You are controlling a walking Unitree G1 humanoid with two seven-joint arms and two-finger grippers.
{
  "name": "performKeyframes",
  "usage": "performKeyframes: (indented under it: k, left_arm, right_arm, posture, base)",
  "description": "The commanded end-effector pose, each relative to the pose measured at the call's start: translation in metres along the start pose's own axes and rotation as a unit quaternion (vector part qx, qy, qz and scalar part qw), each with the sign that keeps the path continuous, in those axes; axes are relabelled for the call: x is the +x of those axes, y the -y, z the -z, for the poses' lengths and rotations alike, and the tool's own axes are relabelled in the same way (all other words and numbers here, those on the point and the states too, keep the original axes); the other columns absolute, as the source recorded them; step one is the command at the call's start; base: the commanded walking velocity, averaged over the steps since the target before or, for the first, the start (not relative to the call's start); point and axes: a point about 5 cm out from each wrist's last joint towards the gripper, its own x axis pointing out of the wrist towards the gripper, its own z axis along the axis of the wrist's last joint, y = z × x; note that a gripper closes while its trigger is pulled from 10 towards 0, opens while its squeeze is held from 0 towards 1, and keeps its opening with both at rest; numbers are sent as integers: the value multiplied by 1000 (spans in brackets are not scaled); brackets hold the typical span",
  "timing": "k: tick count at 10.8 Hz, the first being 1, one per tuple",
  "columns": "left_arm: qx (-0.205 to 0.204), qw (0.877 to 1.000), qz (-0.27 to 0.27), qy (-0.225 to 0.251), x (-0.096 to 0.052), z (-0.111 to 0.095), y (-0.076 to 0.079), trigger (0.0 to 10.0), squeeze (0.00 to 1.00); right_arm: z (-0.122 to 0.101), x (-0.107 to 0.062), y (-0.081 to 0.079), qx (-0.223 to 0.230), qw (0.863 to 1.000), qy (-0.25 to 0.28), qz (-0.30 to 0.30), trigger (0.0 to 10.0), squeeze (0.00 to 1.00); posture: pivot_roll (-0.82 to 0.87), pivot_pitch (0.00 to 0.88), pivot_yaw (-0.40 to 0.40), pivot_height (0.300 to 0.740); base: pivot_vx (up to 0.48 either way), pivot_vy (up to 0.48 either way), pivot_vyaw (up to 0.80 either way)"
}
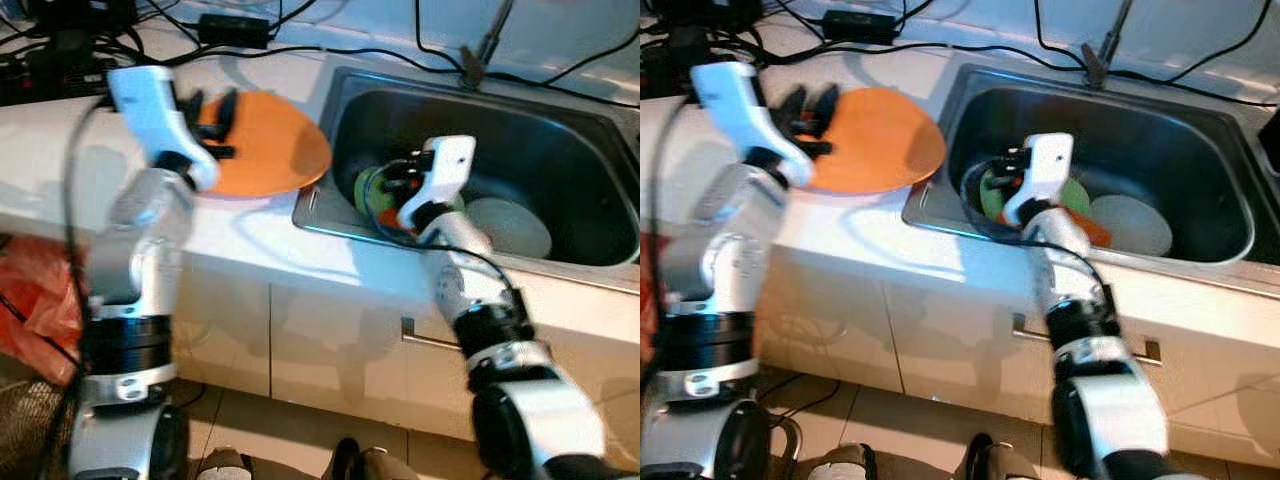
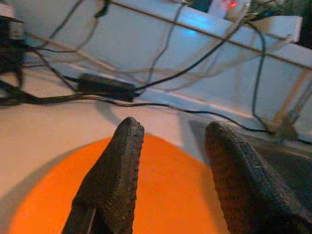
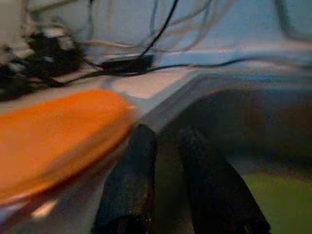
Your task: Kitchen organization
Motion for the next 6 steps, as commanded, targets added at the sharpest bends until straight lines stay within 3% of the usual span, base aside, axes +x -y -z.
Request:
performKeyframes:
  k: [1, 2, 5, 6]
  left_arm:
    - [3, 1000, -8, -12, -2, 4, -2, 10000, 0]
    - [6, 999, -22, -28, -9, 11, -12, 10000, 0]
    - [6, 998, -45, -45, -25, 14, -26, 10000, 0]
    - [-4, 996, -78, -43, -35, 11, -37, 10000, 1000]
  right_arm:
    - [-2, -3, 5, 24, 1000, 4, 3, 10000, 0]
    - [-2, -3, 4, 95, 995, 11, 3, 10000, 0]
    - [2, -7, 5, 117, 993, 9, 5, 10000, 0]
    - [3, -9, 4, 126, 992, 3, 0, 10000, 0]
  posture:
    - [115, 133, -80, 740]
    - [114, 131, -76, 740]
    - [121, 131, -70, 740]
    - [128, 127, -68, 740]
  base:
    - [0, 0, 0]
    - [0, 0, 0]
    - [0, 0, 0]
    - [0, 0, 0]
